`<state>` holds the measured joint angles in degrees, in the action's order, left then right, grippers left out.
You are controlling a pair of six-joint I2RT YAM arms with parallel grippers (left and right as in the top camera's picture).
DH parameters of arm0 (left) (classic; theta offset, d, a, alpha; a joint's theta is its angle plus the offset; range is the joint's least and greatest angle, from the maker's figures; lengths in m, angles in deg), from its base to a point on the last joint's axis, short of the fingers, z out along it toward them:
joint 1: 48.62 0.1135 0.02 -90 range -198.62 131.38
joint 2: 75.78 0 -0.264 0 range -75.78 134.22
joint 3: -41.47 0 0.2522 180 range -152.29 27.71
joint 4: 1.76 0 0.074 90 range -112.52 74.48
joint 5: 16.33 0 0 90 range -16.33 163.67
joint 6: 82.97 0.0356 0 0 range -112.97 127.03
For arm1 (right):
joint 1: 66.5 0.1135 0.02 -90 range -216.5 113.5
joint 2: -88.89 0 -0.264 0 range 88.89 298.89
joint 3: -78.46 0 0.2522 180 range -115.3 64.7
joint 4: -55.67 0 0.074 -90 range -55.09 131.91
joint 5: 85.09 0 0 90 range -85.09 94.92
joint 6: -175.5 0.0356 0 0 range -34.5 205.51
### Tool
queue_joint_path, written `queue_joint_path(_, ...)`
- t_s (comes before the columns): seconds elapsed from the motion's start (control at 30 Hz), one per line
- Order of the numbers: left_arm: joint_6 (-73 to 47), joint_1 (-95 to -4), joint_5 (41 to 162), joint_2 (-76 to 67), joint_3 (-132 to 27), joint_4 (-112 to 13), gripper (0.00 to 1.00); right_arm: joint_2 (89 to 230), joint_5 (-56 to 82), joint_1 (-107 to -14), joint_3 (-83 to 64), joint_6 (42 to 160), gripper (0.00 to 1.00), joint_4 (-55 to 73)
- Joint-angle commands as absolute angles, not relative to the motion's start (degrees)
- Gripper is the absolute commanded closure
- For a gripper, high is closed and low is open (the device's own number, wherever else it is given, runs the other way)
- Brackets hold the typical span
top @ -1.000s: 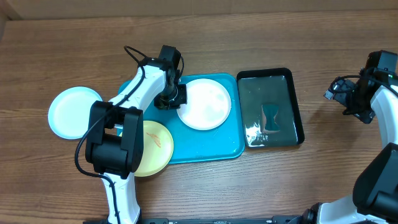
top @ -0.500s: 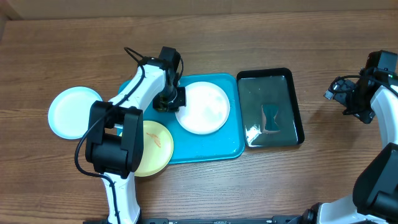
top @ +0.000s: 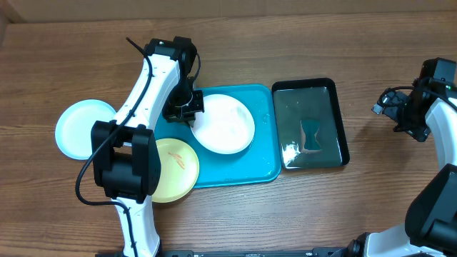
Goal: Clean dirty plates on tray and stack at the side
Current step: 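Lift the white plate with the left gripper and tip it over the black tray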
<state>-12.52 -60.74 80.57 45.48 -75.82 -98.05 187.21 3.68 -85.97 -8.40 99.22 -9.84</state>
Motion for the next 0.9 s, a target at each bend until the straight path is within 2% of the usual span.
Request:
queue_joint_path(0.0,-13.33,-60.74,82.93,45.41,-77.15,-101.28,0.96,187.19,4.12,-86.12,-9.12,99.68,0.00,-9.62)
queue_joint_path(0.37,-13.83,-61.28,87.72,45.41,-82.42,-102.90,0.96,187.19,4.12,-86.12,-9.12,99.68,0.00,-9.60)
queue_joint_path(0.7,-19.30,-67.14,86.38,45.41,-90.60,-88.17,0.96,187.19,4.12,-86.12,-9.12,99.68,0.00,-9.60)
queue_joint_path(0.87,-20.28,-72.28,79.43,45.41,-91.69,-78.24,0.96,187.19,4.12,-86.12,-9.12,99.68,0.00,-9.60)
